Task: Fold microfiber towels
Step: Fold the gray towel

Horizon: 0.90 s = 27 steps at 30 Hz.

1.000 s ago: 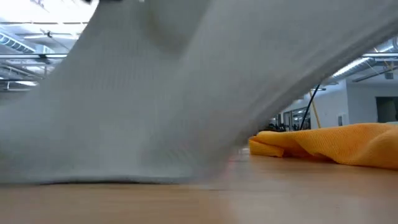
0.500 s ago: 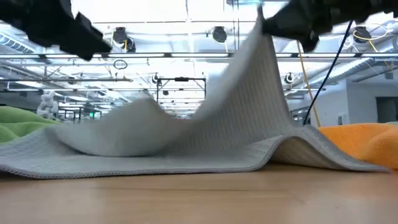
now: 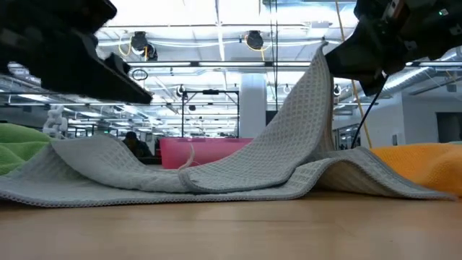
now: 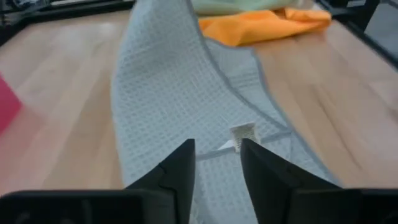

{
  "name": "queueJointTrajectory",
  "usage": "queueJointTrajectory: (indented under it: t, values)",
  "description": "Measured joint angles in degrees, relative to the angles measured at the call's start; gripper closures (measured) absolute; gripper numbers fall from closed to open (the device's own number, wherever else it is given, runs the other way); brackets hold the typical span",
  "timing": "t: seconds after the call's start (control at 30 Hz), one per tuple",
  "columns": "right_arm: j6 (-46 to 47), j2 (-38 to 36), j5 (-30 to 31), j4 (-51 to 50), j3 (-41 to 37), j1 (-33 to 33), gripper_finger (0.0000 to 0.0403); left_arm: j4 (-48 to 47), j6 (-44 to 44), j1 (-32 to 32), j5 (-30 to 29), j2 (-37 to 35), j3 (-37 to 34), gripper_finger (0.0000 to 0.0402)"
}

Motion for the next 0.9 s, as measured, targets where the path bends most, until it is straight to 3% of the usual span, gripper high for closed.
queueJointTrajectory:
  t: [0.13,0.4,0.57,0.7,0.9]
  values:
    - [-0.17,0.00,0.18,-0.03,0.00,-0.07,0.0399,1.64,0.43,1.62,0.42,5.96,2.01,0.0248]
    - [-0.67,-0.02,0.20,-0.04,0.00,-0.07,0.0399,-8.71,1.65,7.19,7.68,13.42,11.27,0.0245]
    - [-0.68,-0.02,0.20,0.00,0.00,-0.07,0.0399,-15.74,3.85,10.88,13.95,14.61,13.76,0.0245]
    - [-0.84,-0.02,0.20,0.02,0.00,-0.07,0.0399,-16.83,4.20,13.85,16.32,14.60,13.75,0.0245]
    - [-0.87,-0.02,0.18,-0.02,0.00,-0.07,0.0399,-16.14,6.10,17.22,25.07,14.60,13.75,0.0245]
